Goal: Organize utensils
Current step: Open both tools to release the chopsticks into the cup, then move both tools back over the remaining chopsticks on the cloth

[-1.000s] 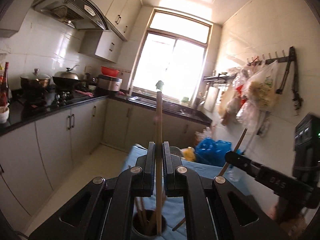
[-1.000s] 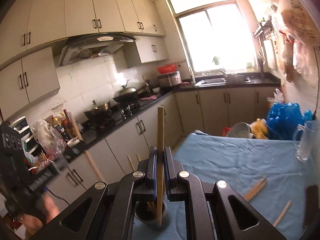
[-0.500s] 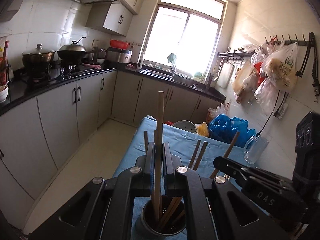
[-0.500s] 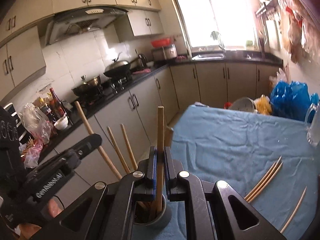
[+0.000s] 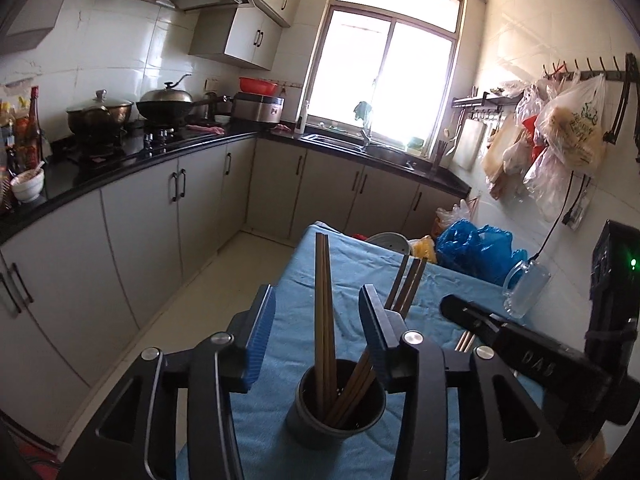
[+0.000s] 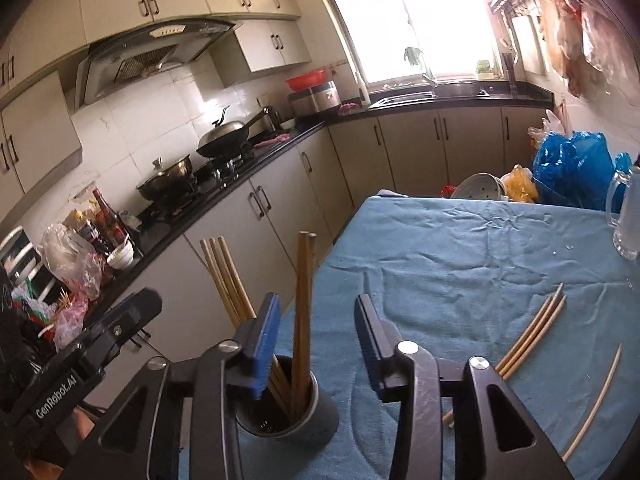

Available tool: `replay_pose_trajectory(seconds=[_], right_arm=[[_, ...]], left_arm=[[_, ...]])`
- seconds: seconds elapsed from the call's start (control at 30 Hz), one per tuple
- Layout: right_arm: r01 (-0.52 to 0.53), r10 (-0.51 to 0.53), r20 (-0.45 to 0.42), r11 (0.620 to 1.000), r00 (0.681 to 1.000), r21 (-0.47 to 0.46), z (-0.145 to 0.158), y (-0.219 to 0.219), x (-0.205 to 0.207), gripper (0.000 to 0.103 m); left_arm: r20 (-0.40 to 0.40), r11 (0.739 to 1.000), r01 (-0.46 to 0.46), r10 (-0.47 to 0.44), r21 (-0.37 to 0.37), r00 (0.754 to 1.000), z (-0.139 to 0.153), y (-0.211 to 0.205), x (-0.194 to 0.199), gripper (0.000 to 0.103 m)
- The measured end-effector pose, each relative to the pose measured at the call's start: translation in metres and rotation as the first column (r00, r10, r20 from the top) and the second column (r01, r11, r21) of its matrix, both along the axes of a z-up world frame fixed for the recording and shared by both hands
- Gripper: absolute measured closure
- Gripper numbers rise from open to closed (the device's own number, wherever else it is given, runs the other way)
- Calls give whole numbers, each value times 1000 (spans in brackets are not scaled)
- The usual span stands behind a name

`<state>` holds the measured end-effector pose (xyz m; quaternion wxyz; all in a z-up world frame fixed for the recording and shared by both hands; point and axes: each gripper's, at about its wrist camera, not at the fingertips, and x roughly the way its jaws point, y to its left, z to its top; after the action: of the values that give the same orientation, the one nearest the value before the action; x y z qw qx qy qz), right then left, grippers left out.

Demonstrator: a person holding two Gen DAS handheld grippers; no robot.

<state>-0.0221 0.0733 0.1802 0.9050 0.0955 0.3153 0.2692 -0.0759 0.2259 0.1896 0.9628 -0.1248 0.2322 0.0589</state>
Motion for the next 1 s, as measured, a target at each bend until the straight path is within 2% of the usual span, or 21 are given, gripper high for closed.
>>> replay_pose_trajectory(seconds=[0.07, 0.17, 0.27, 0.6, 0.87, 1.0], right_arm=[[17, -17, -2, 1000, 1000, 5, 0, -10, -4, 53], [46, -46, -12, 999, 999, 6, -4, -25, -10, 51], [80, -79, -38, 997, 996, 12, -11, -43, -16, 50], [168, -168, -67, 986, 984, -3, -26, -96, -43, 48], [247, -250, -109, 968, 962, -40, -49, -145, -59, 46], [321, -326, -145, 945, 934, -54, -66, -186, -62, 46]], left_arm=[[-3, 999, -5, 5, 34, 1000, 2, -8, -6, 60], [4, 996, -3, 3, 85, 1000, 5, -21, -15, 53], [3, 994, -2, 1, 106, 1000, 8, -29, -22, 51], [0, 997, -6, 6, 81, 1000, 7, -48, -49, 44], [-19, 992, 88, -86, 91, 996, 2, -76, -47, 43], [-59, 987, 140, -136, 73, 989, -9, -92, -36, 42]])
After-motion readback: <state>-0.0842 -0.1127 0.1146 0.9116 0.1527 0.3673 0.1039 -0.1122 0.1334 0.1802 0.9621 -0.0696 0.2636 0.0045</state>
